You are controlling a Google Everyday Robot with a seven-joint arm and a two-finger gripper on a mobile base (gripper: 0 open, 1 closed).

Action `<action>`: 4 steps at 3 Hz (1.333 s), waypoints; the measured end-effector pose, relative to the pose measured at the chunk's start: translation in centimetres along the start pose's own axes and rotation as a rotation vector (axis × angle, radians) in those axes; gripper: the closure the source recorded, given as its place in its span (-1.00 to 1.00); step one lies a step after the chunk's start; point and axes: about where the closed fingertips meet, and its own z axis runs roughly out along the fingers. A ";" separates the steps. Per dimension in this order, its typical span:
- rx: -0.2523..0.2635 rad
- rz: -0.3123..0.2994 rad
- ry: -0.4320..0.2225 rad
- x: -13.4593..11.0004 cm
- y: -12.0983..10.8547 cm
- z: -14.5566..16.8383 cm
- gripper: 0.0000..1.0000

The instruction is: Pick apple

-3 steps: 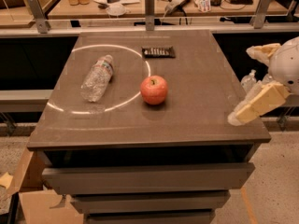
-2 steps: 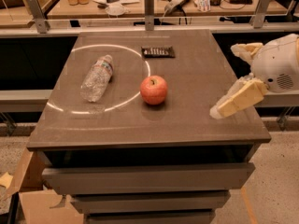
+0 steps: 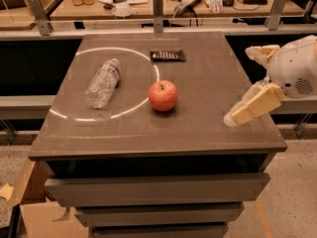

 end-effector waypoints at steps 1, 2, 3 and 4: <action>-0.014 0.029 -0.080 0.2 -0.5 3.0 -1.00; -0.028 0.061 -0.168 0.5 -0.9 6.4 -1.00; -0.054 0.077 -0.237 0.2 -1.0 9.7 -1.00; -0.089 0.077 -0.282 -0.5 -0.6 12.3 -1.00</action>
Offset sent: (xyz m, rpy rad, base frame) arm 0.0650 0.0496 -0.0720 0.3059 -0.0267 0.0289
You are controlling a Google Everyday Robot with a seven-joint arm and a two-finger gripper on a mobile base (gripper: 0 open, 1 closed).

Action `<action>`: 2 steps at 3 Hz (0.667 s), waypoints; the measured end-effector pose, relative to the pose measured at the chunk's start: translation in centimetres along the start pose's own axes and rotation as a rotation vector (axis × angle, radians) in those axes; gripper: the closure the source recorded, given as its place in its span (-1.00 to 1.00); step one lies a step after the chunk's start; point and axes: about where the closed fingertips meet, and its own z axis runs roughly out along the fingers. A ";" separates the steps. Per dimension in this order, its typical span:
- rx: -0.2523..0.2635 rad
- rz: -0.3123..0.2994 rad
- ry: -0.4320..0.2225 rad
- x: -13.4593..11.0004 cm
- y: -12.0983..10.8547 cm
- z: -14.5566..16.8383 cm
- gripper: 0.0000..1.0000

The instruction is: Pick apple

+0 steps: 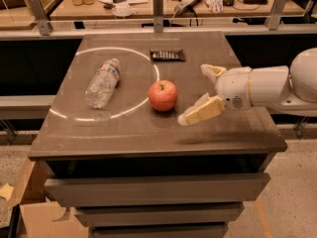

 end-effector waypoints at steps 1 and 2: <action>-0.031 0.001 -0.035 0.0 0.1 2.6 -1.00; -0.057 -0.002 -0.061 -0.1 0.3 4.8 -1.00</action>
Offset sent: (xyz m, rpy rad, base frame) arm 0.0282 0.0612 -0.0289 0.0892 -0.0056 0.0906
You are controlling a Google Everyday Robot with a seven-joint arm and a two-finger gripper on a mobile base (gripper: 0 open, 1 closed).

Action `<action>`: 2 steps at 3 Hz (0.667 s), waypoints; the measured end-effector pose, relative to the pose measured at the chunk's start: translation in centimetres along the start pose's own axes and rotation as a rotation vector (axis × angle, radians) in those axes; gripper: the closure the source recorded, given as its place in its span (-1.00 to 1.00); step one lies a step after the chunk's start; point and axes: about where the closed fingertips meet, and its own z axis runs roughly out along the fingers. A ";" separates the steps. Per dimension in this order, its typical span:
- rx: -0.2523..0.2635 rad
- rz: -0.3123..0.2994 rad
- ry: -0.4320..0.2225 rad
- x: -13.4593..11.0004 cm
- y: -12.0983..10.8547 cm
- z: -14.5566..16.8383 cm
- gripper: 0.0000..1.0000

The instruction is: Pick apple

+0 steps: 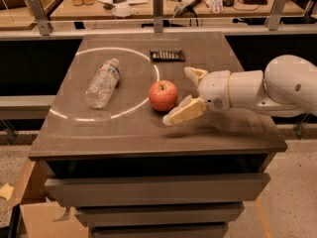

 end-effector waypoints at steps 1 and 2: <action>-0.031 -0.009 -0.028 -0.3 0.3 1.8 -0.71; -0.051 -0.016 -0.043 -0.5 0.8 2.7 -0.25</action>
Offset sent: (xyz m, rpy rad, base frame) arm 0.0033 0.0340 -0.0088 0.0510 -0.0151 0.0751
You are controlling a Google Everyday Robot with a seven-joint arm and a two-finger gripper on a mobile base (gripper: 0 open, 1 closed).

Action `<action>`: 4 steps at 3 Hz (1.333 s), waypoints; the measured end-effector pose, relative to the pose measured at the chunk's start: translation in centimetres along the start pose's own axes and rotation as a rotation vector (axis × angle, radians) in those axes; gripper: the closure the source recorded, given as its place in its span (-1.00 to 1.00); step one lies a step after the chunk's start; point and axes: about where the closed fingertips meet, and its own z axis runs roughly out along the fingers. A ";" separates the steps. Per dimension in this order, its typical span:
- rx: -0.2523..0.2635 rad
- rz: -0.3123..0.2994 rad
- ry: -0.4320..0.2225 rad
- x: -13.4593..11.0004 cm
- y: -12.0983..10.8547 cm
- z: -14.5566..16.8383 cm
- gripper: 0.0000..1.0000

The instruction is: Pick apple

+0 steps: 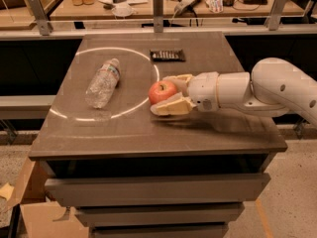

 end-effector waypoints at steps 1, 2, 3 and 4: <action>-0.009 0.006 -0.031 -0.5 0.1 0.3 0.22; 0.017 -0.032 -0.115 -3.5 -0.8 -0.3 0.69; 0.063 -0.109 -0.171 -7.2 -1.8 -1.4 1.00; 0.063 -0.109 -0.171 -7.2 -1.8 -1.4 1.00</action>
Offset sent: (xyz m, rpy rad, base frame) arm 0.0144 0.0028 0.0783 0.1832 -0.1673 -0.0052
